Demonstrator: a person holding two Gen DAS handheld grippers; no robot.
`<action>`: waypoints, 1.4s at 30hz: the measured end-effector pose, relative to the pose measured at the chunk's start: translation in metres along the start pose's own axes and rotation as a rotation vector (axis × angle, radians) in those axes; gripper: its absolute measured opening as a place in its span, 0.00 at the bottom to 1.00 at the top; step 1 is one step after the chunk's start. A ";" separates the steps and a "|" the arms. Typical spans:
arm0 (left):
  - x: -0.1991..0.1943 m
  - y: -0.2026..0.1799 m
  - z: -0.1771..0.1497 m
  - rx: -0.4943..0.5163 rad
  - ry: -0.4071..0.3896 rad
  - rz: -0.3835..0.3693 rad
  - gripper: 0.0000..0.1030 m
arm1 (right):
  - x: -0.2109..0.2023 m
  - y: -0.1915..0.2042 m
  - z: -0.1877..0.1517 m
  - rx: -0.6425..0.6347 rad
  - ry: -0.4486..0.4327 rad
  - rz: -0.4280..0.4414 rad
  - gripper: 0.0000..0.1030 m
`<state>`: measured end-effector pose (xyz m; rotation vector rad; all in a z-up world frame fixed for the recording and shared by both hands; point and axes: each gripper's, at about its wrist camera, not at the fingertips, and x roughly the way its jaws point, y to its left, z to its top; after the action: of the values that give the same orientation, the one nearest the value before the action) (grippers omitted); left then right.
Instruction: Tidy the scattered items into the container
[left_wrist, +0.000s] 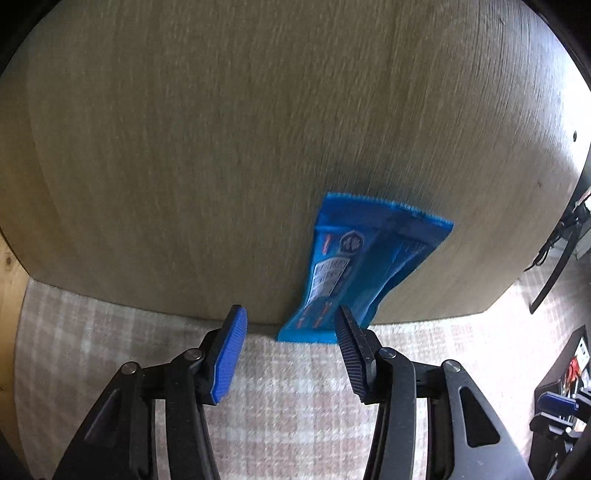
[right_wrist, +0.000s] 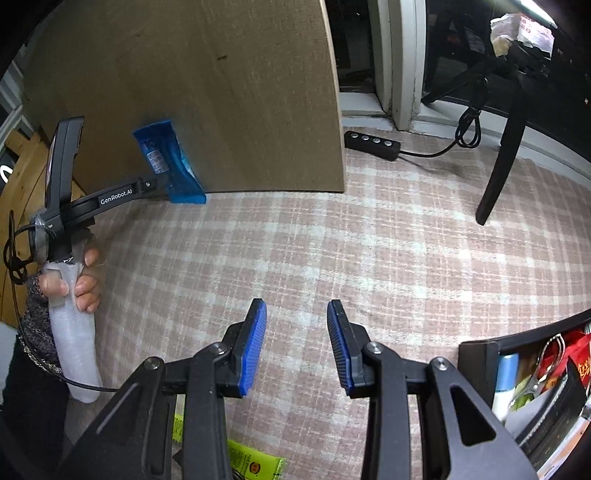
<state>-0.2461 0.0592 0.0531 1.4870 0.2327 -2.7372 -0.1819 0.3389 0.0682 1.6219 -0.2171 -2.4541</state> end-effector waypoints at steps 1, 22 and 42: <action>0.001 -0.001 0.000 -0.002 -0.001 -0.005 0.45 | 0.000 -0.001 0.001 0.000 0.000 0.000 0.33; 0.005 -0.024 -0.022 0.071 0.030 -0.202 0.50 | 0.007 -0.008 0.004 0.020 0.037 0.002 0.33; -0.011 -0.026 -0.037 0.178 -0.039 -0.096 0.55 | 0.005 -0.012 0.002 0.034 0.030 0.006 0.33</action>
<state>-0.2114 0.0895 0.0458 1.4963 0.0617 -2.9293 -0.1866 0.3490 0.0621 1.6686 -0.2607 -2.4324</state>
